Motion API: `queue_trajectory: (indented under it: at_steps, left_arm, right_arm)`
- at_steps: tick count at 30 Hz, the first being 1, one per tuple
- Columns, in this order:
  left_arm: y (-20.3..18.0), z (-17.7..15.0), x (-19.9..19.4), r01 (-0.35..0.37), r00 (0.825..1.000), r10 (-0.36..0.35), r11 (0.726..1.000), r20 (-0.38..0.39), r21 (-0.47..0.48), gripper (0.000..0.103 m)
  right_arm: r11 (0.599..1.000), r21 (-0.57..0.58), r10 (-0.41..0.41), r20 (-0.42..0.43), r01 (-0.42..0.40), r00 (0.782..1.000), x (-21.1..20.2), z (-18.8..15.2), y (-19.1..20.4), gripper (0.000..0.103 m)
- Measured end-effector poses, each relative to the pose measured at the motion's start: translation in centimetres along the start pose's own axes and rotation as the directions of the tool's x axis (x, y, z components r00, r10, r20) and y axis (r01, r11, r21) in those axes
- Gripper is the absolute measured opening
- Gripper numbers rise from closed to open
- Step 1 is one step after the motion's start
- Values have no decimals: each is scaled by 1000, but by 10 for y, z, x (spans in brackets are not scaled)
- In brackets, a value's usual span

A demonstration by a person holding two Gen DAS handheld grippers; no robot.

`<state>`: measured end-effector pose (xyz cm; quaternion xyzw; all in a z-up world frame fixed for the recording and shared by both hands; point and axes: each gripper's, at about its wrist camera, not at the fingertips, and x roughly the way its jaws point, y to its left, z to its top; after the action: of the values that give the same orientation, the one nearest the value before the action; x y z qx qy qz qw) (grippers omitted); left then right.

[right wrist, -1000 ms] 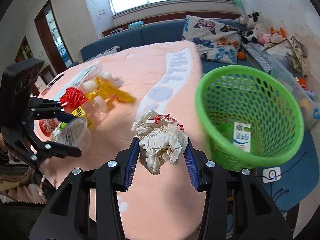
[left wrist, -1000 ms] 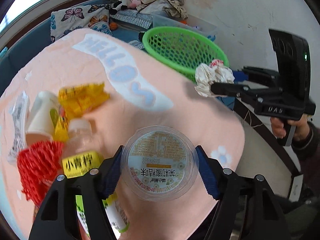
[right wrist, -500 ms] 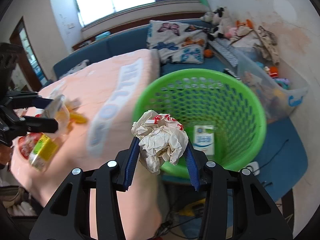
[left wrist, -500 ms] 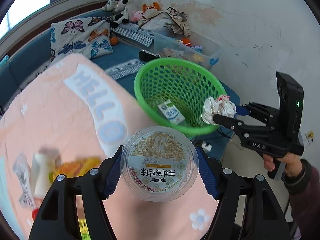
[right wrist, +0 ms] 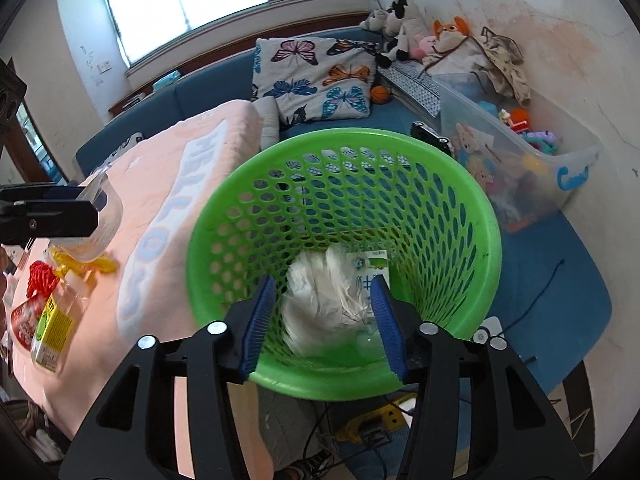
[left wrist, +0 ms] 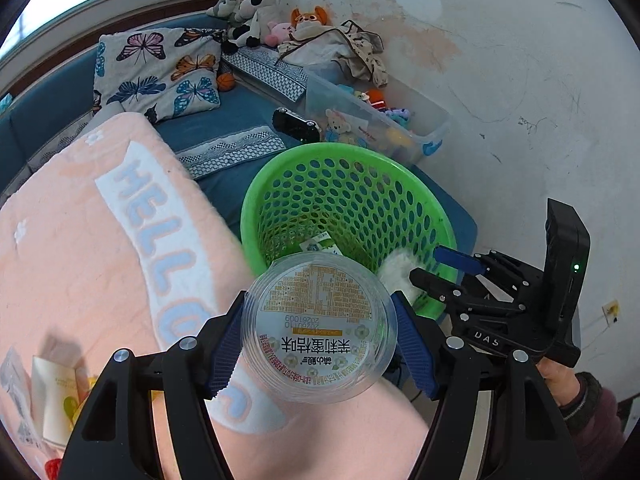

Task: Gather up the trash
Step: 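Drop the paper into the basket with the right gripper while the left drops the yogurt cup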

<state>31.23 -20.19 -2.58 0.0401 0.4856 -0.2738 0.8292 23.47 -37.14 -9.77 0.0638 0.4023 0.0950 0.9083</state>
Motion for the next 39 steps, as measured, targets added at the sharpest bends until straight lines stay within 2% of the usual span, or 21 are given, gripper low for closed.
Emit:
queue_trajectory:
  at_steps: [11,18,20,23,25,31,39]
  left_arm:
    - [-1,17,41,18,999,-19,998,-32,-53,67]
    - [-6,24,64,13,998,-16,998,-59,-60,68]
    - [-7,26,69,21,998,-25,997,-60,-69,70]
    - [-6,25,70,23,998,-27,996,-52,-82,83]
    - [-6,24,70,37,998,-41,995,-48,-87,84]
    - [-1,15,43,36,999,-36,996,2,-84,84]
    - [11,-8,-24,14,998,-9,997,63,-74,84]
  right_arm:
    - [999,-39,-33,61,35,998,-19,-4,-2,60]
    - [998,-35,-51,64,54,997,-23,-11,-12,60]
    - [998,-25,-48,59,49,997,-22,-12,-15,60]
    - [999,-19,-47,56,48,997,-22,-14,-18,60]
    - [999,-17,-43,54,44,998,-21,-17,-17,60]
    - [999,-38,-12,61,14,998,-27,-22,-4,60]
    - [994,-85,79,44,-75,996,-30,-25,35,64]
